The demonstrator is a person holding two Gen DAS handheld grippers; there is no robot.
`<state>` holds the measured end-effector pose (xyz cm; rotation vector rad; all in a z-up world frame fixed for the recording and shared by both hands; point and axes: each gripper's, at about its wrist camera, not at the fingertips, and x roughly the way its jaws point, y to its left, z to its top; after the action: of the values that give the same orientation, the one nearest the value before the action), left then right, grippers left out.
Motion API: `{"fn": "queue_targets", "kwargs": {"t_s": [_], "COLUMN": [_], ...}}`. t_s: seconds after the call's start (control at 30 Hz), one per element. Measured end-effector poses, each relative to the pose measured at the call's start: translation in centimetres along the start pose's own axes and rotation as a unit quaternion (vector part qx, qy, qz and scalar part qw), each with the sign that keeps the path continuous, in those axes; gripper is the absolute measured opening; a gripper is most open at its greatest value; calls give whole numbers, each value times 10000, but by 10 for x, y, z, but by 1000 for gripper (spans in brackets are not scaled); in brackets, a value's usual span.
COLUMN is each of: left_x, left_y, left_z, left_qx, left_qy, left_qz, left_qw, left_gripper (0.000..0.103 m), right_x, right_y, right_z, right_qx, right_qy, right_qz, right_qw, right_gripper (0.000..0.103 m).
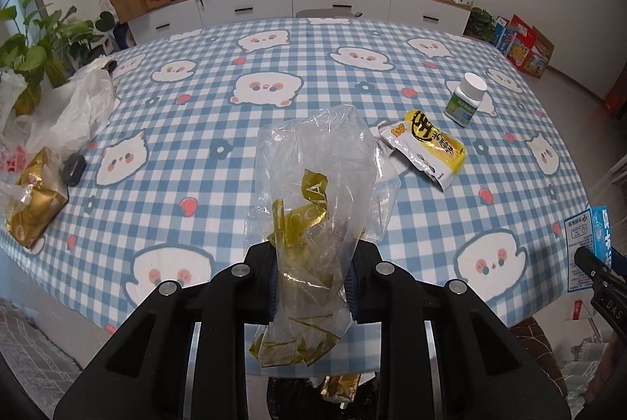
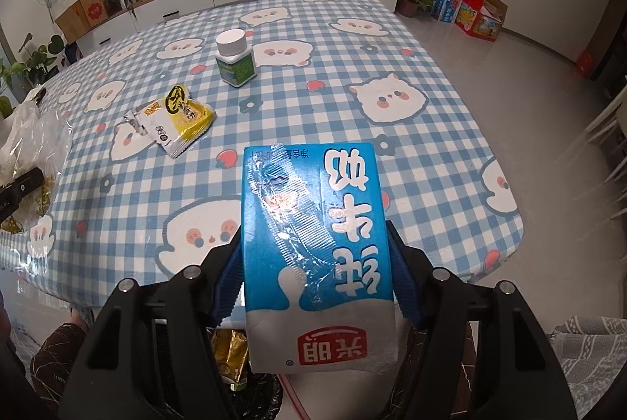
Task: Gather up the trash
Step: 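Carry the clear plastic bag and blue milk carton over the black bin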
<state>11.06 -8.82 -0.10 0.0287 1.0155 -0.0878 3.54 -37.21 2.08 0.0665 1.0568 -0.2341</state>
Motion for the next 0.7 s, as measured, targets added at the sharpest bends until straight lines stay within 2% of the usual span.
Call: {"fn": "queue_targets", "kwargs": {"t_s": [0.37,0.7], "left_x": [-44,-60], "left_y": [-9,-20], "left_z": [-63,-124], "left_qx": [-35,7], "left_qy": [19,118], "left_qz": [-203,-321], "left_qw": [9998,9994], "left_gripper": [25,25], "right_x": [-40,-45], "right_y": [4,1], "right_z": [-45,-99], "right_qx": [-66,-64], "right_qy": [-123,-28], "right_qz": [129,119], "right_qw": [9998,9999], "right_gripper": [62,62]}}
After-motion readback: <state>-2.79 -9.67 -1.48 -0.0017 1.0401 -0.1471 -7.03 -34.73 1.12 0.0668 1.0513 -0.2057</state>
